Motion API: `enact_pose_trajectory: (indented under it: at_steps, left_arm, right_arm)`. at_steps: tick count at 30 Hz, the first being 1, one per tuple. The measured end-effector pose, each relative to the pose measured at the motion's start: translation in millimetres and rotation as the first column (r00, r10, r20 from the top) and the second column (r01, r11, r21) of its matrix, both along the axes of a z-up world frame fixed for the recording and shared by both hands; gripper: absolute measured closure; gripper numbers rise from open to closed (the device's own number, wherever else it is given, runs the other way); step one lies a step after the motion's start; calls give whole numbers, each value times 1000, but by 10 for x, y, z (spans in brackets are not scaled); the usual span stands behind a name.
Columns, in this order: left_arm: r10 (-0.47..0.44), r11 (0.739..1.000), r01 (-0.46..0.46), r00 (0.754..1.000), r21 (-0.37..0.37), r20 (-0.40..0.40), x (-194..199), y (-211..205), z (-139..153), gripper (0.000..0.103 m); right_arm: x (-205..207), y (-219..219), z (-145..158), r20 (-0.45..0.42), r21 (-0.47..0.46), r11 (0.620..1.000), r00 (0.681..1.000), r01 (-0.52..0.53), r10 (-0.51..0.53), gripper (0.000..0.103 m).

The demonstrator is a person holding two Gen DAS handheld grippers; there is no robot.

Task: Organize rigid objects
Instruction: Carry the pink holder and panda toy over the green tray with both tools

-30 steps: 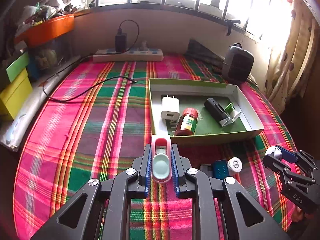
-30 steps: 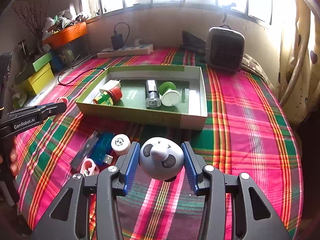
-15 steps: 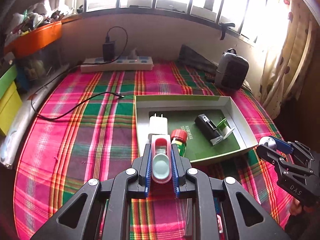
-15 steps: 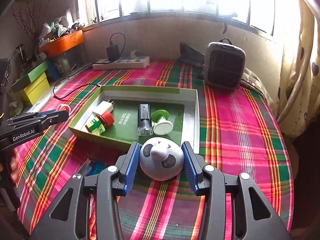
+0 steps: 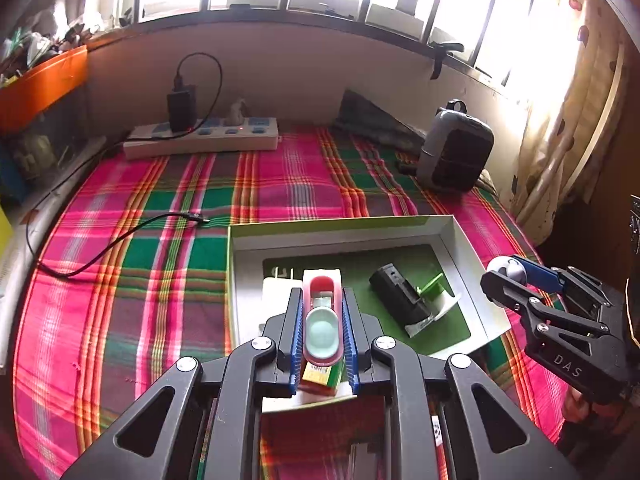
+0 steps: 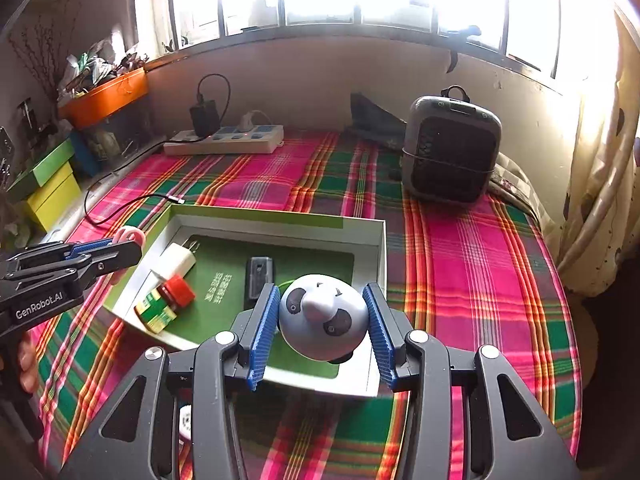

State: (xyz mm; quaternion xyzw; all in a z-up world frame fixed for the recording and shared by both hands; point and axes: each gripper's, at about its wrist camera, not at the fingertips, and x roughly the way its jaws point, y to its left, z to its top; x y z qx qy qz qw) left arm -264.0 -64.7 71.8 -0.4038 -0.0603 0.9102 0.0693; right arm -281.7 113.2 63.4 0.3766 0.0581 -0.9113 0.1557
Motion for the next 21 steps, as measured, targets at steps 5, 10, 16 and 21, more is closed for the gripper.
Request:
enact_pose_trajectory:
  at_steps: [5,10,16,21]
  left_arm:
    - [-13,1000,13,1000,-3,17,-174,86,-80,86]
    - [-30,999,30,999,-17,30,-321,178,-166,86]
    - [-43,999,44,998,-18,49,-465,249,-267,86]
    - [-50,998,52,996,-26,68,-548,290,-357,86]
  right_arm:
    - [-209,-21,-35,6,3,1000,1000,-3,3,58]
    - [-445,-22,-112,27,2,1000,1000,3,-3,58]
    - [-631,-54,-231,54,3,1000,999,-8,8,58]
    - [-720,-73,-296,64,11,1000,998,-11,11,58]
